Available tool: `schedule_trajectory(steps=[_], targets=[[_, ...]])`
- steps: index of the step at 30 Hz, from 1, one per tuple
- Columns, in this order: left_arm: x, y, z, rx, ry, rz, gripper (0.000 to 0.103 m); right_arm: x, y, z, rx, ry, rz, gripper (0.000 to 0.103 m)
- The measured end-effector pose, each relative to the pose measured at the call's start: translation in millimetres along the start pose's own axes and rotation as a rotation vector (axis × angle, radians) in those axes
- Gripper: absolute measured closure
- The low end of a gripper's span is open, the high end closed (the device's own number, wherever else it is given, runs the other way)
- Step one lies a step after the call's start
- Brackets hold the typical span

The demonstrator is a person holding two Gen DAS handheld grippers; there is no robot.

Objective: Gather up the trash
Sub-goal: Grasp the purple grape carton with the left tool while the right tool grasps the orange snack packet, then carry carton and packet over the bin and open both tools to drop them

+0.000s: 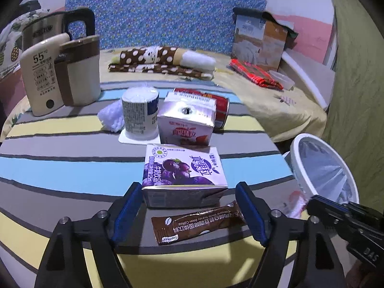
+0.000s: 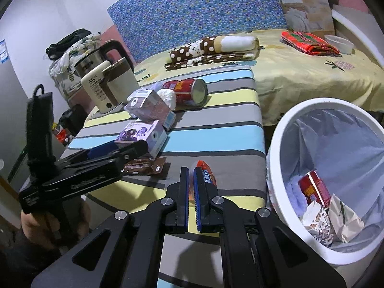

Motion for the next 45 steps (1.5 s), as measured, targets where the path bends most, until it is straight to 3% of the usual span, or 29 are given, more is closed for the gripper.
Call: schedule_trajectory(steps=[9, 26, 45], targets=[[-7.0, 4.1, 0.2, -0.004, -0.047, -0.002, 0.029, 6.8, -3.9, 0.9, 0.012, 0.022, 0.007, 0.097], [8.5, -55.2, -0.1, 0.089, -0.029, -0.041, 0.029, 14.8, -30.9, 3.9, 0.066, 0.038, -0.026, 0.097], [101.2, -62.5, -8.1, 0.073, 0.098, -0.211, 0.029, 71.2, -76.2, 7.7, 0.152, 0.123, -0.158, 0.097]])
Point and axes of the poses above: each gripper's, at about its wrist camera, not at the fingertips, and y roughly the way its jaws point, x to its right, z to its top, the point moved 6 cm from there along y, roughly the way its jaws point, and after that the axes turned 5 degrees about x, right-handed, at the moved point
